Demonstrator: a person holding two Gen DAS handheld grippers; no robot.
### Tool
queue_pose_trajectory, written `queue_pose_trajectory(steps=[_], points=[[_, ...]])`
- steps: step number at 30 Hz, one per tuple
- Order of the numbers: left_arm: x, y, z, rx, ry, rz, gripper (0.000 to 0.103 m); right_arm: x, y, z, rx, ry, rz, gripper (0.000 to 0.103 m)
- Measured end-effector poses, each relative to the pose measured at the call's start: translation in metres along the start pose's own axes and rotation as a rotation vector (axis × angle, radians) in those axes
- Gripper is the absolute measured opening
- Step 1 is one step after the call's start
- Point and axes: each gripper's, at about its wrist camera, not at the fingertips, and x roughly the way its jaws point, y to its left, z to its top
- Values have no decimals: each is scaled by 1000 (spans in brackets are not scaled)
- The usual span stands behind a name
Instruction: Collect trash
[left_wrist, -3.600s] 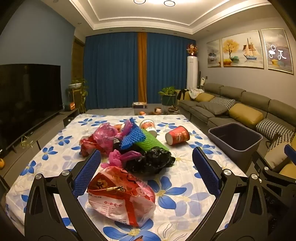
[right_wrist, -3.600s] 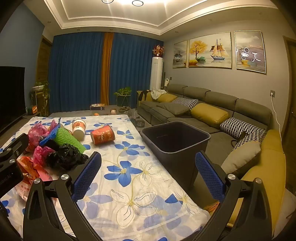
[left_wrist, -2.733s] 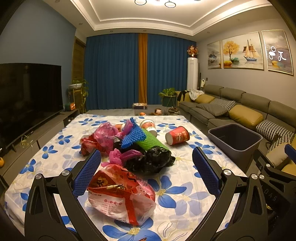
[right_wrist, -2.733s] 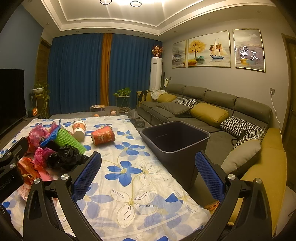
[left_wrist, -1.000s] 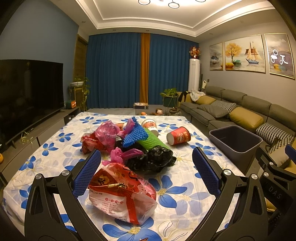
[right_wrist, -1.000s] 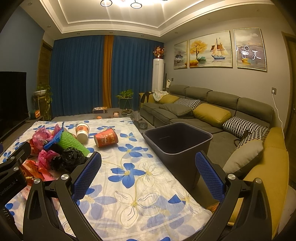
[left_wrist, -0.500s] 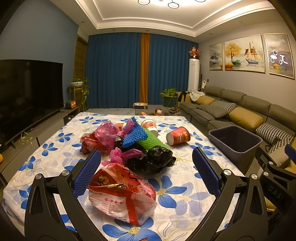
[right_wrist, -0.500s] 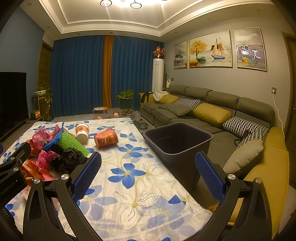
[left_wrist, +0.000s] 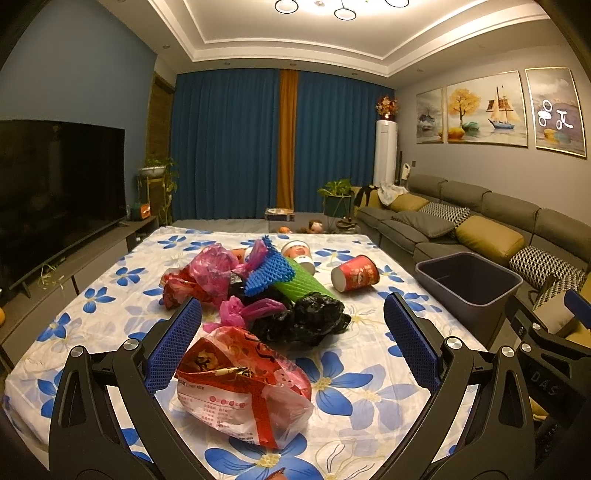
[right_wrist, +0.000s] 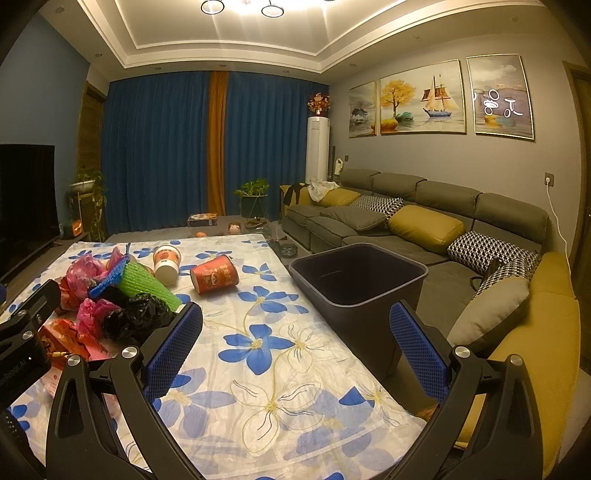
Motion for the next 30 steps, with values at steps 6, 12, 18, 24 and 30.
queue_pose_trajectory(steps=[6,12,18,24,30], points=[[0,10,-3,-10,-8,16,96,6,-1,-4,17,-15,45,98],[10,29,-10,-17,-10,74,91,9,15,-8,-34,-66,126,98],[21,60,-22,-55,23,130,80,24,39,-6,-46,-62,203,98],[31,86,-25,-86,31,179,75,54,78,-8,-77,-10,309,96],[37,101,-26,-87,25,185,74,86,117,-11,-113,57,374,89]])
